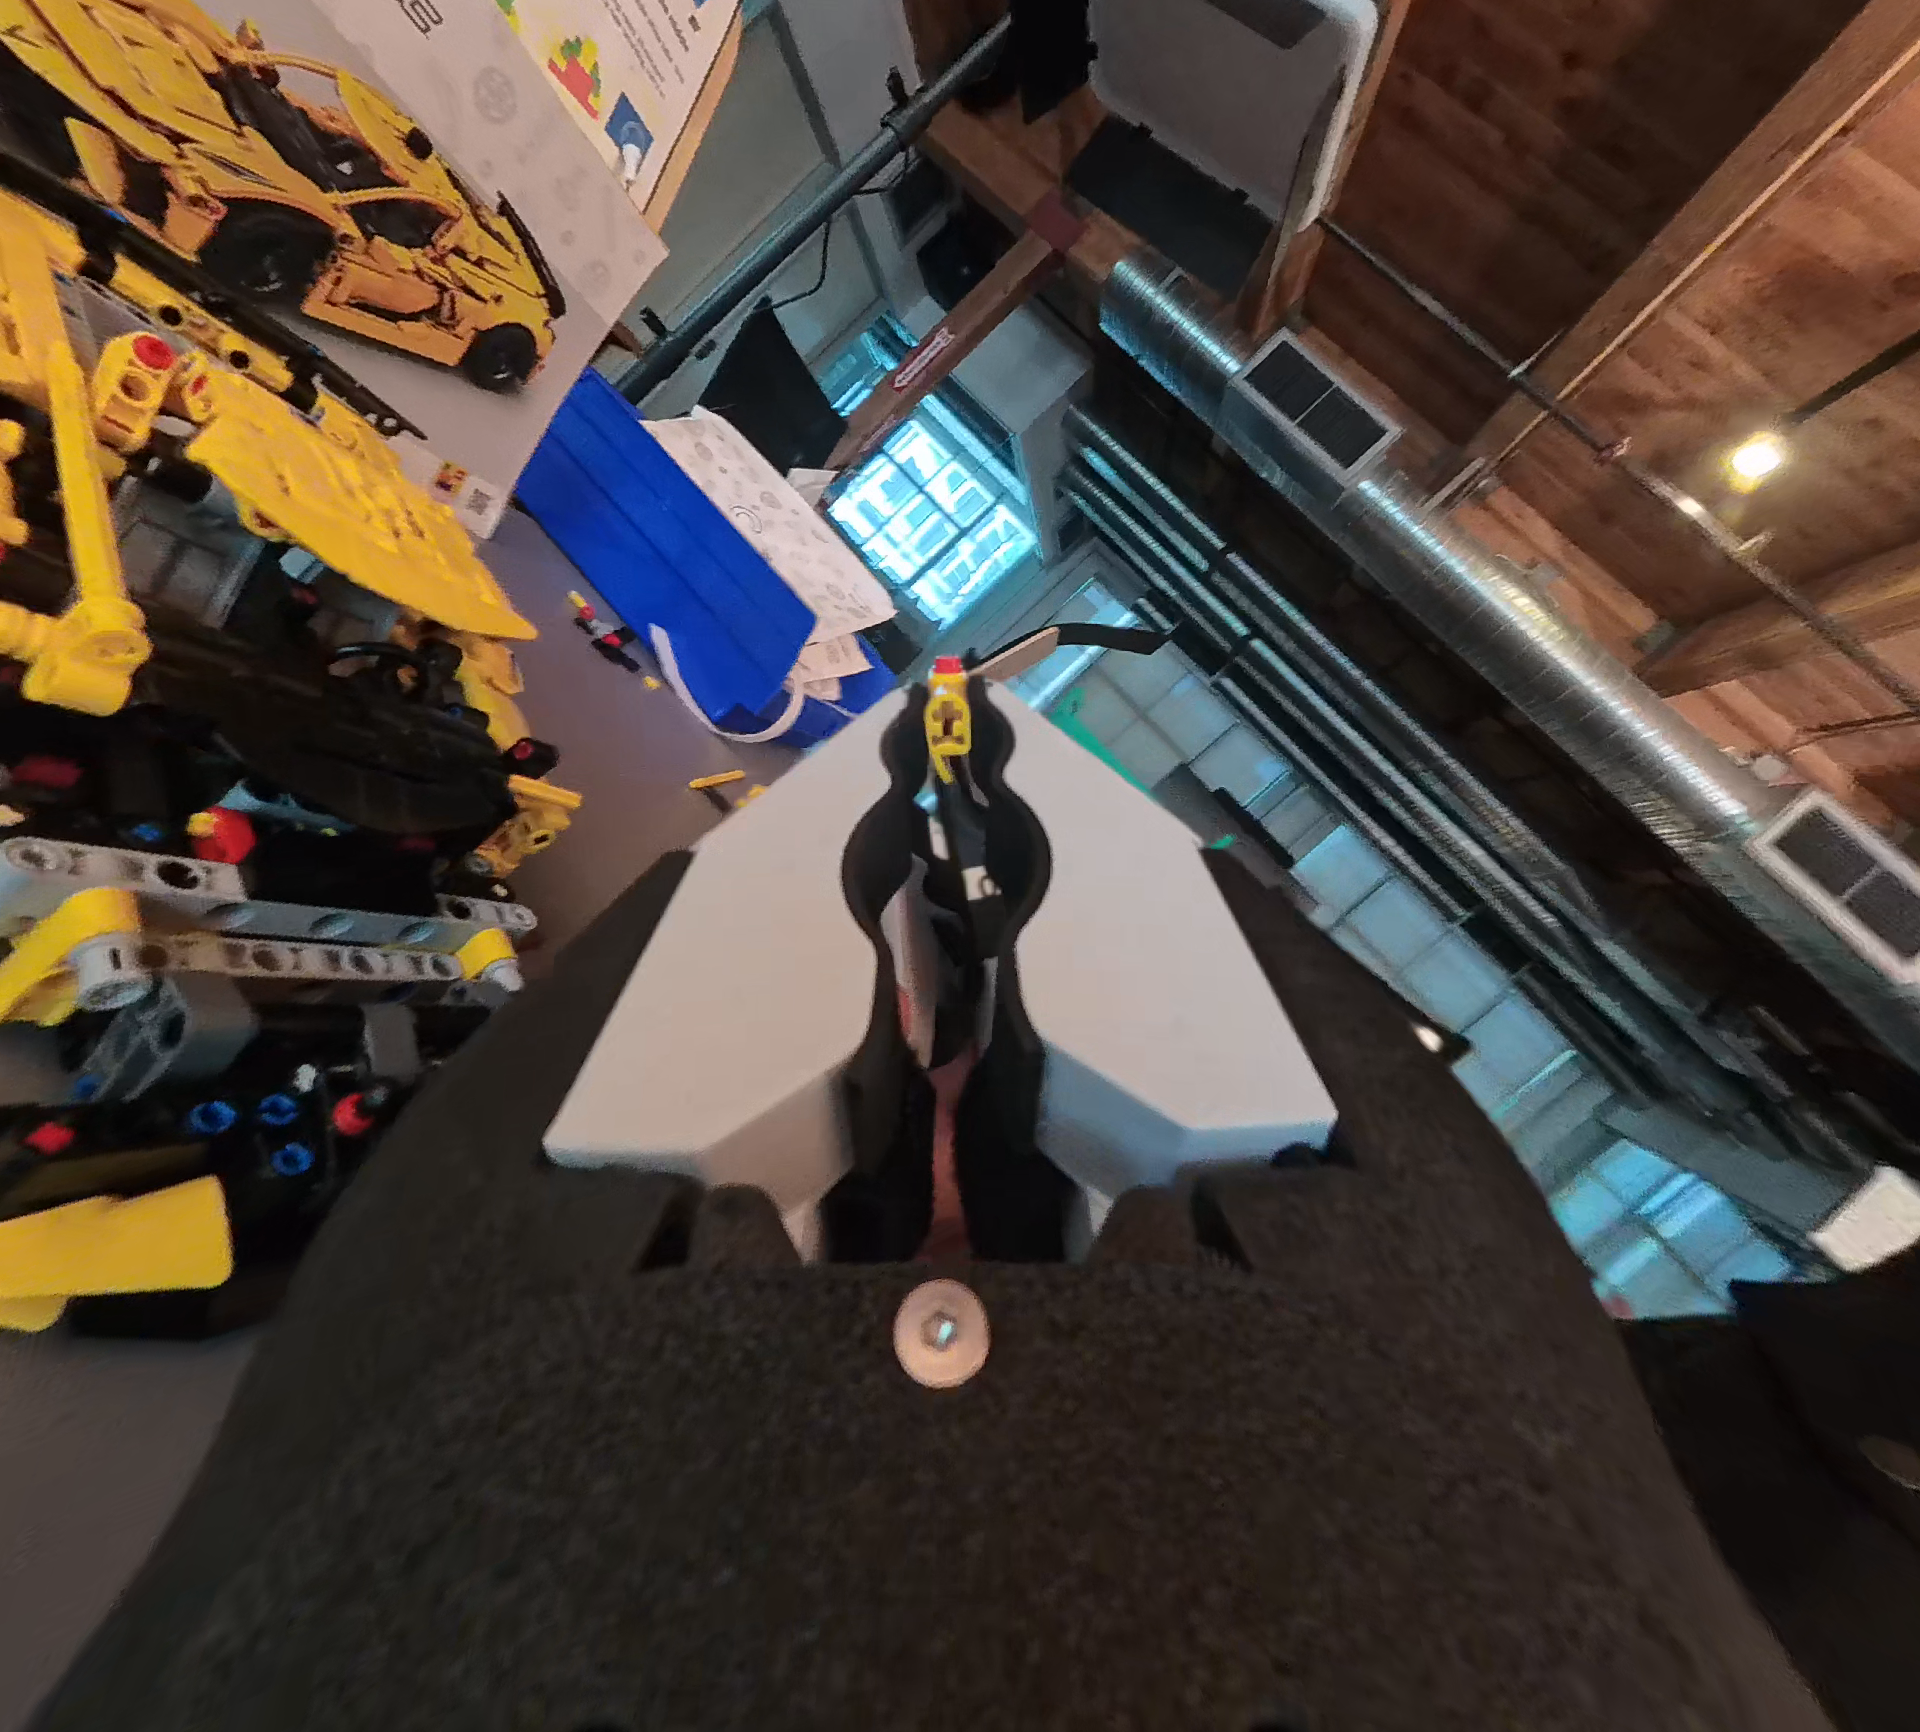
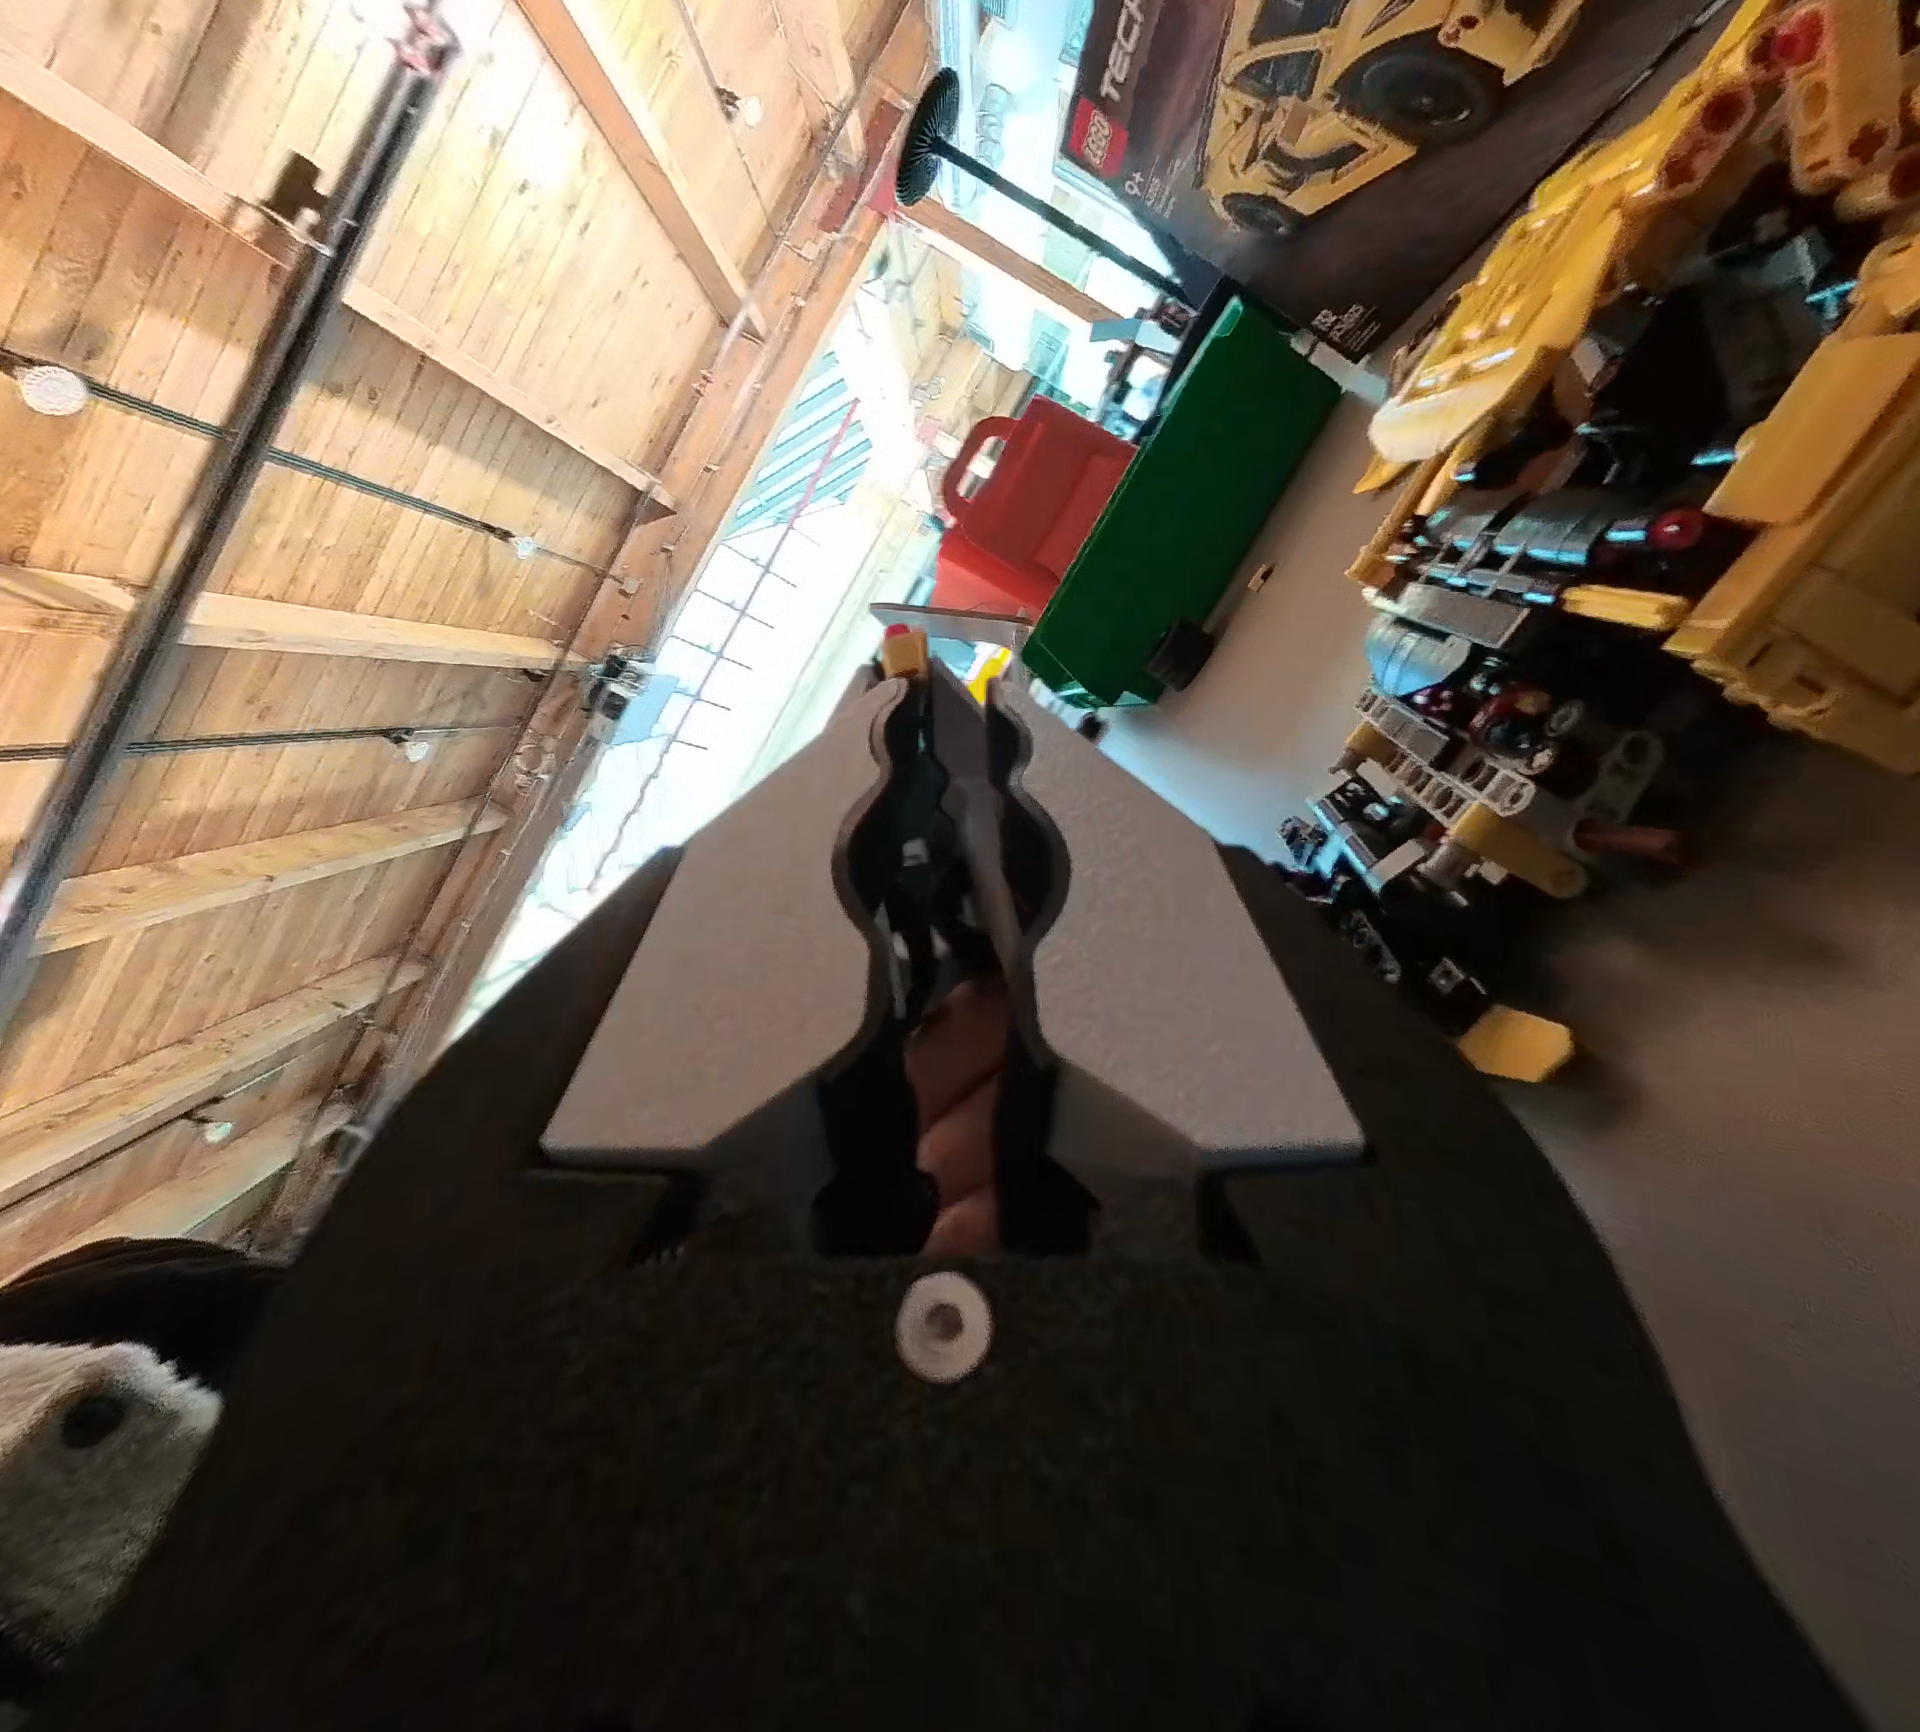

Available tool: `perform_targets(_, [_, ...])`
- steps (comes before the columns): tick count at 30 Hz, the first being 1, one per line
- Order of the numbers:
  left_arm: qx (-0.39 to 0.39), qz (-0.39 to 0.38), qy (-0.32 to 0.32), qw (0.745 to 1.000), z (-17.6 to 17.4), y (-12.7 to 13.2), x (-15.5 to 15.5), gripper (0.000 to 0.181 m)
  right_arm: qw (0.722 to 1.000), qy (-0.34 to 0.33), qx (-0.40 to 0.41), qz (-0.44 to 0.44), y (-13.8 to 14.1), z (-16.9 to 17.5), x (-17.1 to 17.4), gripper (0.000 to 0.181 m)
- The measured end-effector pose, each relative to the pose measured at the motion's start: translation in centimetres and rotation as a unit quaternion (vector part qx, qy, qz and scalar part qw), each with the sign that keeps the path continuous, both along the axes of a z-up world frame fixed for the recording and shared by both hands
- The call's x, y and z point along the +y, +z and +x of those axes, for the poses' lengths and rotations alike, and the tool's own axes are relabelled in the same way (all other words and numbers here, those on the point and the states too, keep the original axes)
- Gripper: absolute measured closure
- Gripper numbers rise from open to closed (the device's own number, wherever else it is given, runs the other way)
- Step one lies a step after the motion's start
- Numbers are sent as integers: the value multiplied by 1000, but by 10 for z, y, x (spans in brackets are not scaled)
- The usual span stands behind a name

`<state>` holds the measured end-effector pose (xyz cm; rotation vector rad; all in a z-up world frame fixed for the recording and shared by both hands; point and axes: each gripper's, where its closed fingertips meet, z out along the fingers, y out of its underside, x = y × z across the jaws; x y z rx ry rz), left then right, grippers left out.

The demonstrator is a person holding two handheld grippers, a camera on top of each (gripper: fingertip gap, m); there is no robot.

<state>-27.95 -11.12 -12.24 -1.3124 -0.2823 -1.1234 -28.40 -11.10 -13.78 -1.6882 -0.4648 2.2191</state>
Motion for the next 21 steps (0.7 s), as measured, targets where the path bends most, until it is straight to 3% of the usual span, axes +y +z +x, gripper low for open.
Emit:
perform_targets(3, [74,-8,19,997,2,-3,1,174,997,-27,-30,68,-1,2,2,176])
perform_targets(5, [132,-8,15,991,4,-4,-1,174,990,-22,-74,120,-9,4,3,161])
perform_targets(7, [214,3,39,976,1,-3,-5,174,977,-30,-84,196,-3,15,9,163])
perform_targets(11, [448,58,102,886,1,-2,-15,174,935,-68,-77,340,14,30,7,165])
perform_targets(15, [527,98,130,834,13,1,-21,174,913,-71,-77,394,14,22,-10,162])
perform_targets(21, [580,124,158,789,22,4,-24,174,924,-44,-55,376,17,21,-18,169])
